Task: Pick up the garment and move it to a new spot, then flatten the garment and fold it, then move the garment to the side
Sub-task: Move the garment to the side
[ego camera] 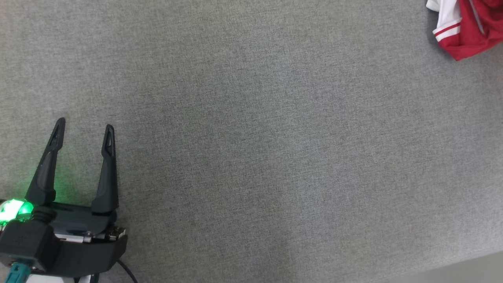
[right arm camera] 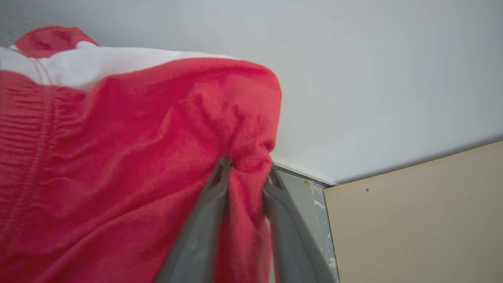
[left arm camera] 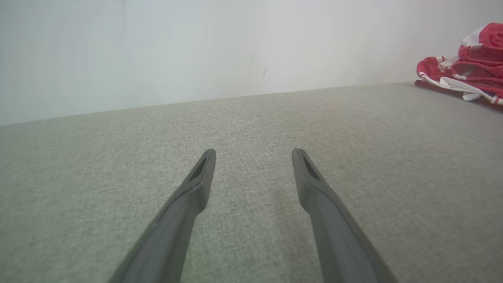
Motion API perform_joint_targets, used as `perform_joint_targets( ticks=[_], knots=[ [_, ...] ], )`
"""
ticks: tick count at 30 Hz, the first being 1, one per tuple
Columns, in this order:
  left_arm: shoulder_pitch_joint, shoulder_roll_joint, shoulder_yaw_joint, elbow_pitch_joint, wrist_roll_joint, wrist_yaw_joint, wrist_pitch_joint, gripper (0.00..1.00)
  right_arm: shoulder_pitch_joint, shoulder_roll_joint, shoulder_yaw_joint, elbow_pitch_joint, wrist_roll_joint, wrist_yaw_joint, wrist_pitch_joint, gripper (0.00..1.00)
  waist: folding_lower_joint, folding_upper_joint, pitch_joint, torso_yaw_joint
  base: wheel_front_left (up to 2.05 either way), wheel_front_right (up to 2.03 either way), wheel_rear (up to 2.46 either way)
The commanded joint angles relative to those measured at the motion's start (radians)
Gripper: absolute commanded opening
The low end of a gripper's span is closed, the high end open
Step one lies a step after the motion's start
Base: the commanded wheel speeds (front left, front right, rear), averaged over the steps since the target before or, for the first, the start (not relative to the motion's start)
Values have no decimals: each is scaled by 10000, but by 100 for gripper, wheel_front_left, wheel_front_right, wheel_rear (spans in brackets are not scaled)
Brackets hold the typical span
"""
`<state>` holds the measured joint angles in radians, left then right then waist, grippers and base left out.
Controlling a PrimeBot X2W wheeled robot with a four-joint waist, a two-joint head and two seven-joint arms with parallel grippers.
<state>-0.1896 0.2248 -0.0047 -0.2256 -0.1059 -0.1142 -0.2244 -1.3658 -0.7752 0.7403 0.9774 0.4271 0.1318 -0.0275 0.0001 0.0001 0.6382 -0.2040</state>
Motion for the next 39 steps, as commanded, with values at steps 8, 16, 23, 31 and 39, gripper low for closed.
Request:
perform_joint_targets(
  ticks=[8,16,23,31,39],
  knots=[
    [72,-8,62,395,-132,132,-128,100,-193,551,-663,663,-380,-27,-748,100,-1,-1,-432,0,0,0,0],
    [603,-443,151,1304,-457,321,-369,100,595,1435,-1269,427,-5,-27,-2027,100,-1,-1,-2147,453,0,0,0],
    [1229,-699,349,1901,-582,392,-406,100,1875,2478,-2208,-221,260,-27,-2365,100,-1,-1,-3508,912,0,0,0],
    [1738,-988,459,2119,-616,361,-406,100,4191,3262,-3958,-1780,-361,-27,-2360,100,-1,-1,-4706,1511,0,0,0],
    [2234,-1158,589,2406,-617,272,-406,100,7378,4423,-5416,-3671,-1236,-27,-2363,100,-1,-1,-5774,2097,0,0,0]
  ],
)
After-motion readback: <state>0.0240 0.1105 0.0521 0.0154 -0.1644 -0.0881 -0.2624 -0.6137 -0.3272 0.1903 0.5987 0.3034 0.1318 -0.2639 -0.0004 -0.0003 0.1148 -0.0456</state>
